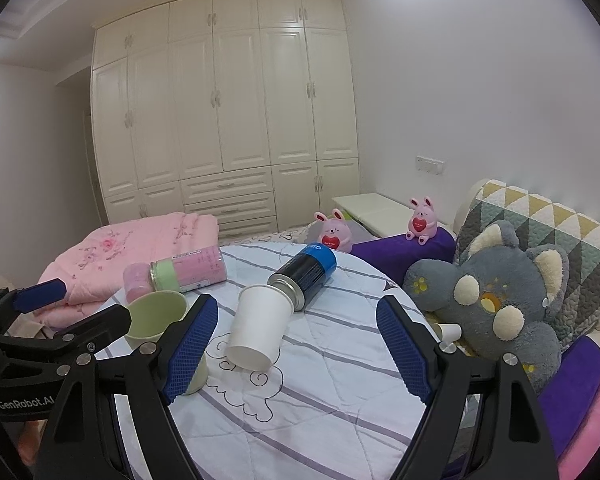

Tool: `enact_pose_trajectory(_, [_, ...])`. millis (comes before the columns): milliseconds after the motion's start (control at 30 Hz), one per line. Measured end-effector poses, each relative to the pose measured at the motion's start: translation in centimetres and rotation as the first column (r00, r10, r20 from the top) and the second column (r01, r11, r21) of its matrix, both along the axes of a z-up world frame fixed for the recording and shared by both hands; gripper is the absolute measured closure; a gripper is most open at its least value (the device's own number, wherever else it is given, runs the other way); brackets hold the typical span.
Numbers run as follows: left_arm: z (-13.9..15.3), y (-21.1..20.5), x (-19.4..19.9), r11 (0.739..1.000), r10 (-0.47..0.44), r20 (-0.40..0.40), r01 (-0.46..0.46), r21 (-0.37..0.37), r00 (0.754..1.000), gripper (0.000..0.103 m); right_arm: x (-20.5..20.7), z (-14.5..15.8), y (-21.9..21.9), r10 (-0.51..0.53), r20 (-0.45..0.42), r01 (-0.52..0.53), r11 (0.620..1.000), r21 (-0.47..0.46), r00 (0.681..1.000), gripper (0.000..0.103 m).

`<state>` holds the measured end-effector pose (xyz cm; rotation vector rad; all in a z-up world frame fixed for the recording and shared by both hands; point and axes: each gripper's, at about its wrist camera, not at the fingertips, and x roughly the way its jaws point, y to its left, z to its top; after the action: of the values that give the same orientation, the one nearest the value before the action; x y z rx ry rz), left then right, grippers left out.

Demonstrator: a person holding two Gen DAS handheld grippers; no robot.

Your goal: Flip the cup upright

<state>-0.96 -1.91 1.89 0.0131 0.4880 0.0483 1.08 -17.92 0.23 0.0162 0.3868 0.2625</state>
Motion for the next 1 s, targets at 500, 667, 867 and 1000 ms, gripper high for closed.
enact_pose_trajectory(500, [-0.09,-0.04,-0.15,1.000,0.008,0.012,-0.008,0.013,1.000,0.000,-0.25,0.07,0.01,-0.001,0.004,0.001,1.000,-0.006,1.000,0.020])
enact_pose_trajectory(667, [-0.13,-0.07,-0.16,1.000,0.006,0.012,-0.006,0.008,1.000,0.000,-0.21,0.00,-0.10,0.001,0.002,-0.001,1.000,-0.003,1.000,0.020])
enact_pose_trajectory(867, [-0.31,-0.19,-0.25,1.000,0.001,0.014,-0.001,0.009,1.000,0.000,-0.18,-0.10,-0.12,0.000,-0.004,0.000,1.000,-0.004,1.000,0.020])
enact_pose_trajectory(1000, [-0.35,-0.13,-0.22,1.000,0.003,0.013,-0.003,0.010,1.000,0.000,-0.16,-0.23,-0.12,-0.002,-0.005,0.002,1.000,-0.005,1.000,0.020])
